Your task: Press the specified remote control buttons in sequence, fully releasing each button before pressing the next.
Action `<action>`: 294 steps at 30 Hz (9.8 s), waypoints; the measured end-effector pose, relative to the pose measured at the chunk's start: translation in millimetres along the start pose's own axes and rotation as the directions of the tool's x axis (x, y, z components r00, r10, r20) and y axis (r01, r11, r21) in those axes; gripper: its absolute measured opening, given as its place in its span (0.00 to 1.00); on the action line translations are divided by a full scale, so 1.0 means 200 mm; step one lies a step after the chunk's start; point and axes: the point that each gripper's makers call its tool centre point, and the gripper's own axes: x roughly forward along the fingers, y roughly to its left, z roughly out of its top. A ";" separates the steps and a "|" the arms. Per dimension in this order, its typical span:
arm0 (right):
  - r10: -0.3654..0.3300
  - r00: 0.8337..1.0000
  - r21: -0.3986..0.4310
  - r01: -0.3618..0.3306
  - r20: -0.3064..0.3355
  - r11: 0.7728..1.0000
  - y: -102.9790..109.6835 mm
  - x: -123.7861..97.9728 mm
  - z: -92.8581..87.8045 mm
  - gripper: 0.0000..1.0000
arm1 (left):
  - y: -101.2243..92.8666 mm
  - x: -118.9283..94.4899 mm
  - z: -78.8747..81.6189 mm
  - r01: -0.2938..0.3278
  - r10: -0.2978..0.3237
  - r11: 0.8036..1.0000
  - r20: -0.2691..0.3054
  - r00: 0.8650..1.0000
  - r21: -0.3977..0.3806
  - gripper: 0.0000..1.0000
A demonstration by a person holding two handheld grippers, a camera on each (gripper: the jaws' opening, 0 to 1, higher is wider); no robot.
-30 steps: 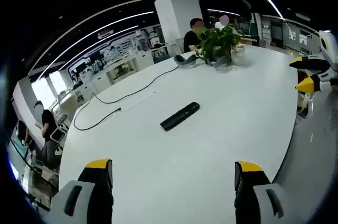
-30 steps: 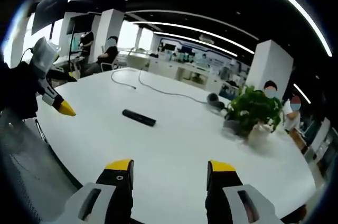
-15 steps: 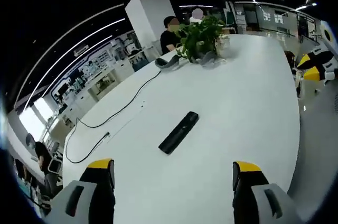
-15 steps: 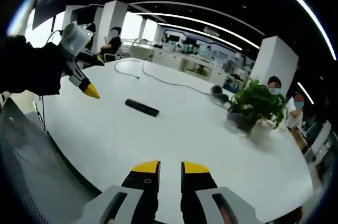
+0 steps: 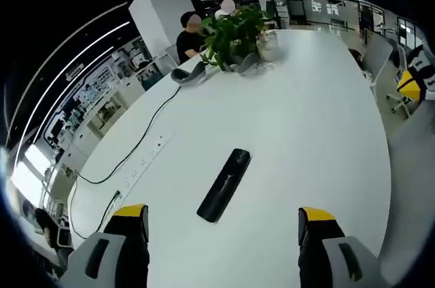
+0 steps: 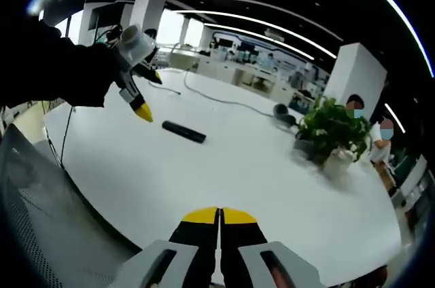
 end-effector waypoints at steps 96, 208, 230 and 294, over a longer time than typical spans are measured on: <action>0.013 0.997 -0.060 -0.018 -0.079 0.998 0.03 0.03 -0.06 0.00 | -0.14 0.42 -0.33 0.415 -0.307 0.899 -0.475 0.824 0.139 0.23; 0.058 0.930 0.195 0.015 -0.363 0.981 0.12 -0.15 -0.41 0.00 | -0.85 0.00 -0.50 0.425 -0.317 0.892 -0.460 0.829 0.151 0.23; 0.069 0.938 0.214 0.005 -0.341 0.977 0.18 -0.22 -0.41 0.00 | -0.94 -0.06 -0.53 0.435 -0.313 0.884 -0.474 0.823 0.172 0.23; 0.546 0.639 0.391 -0.383 -0.541 0.837 0.61 0.41 -0.35 0.00 | -1.29 -0.25 -0.56 0.349 -0.348 0.937 -0.123 0.930 -0.014 0.23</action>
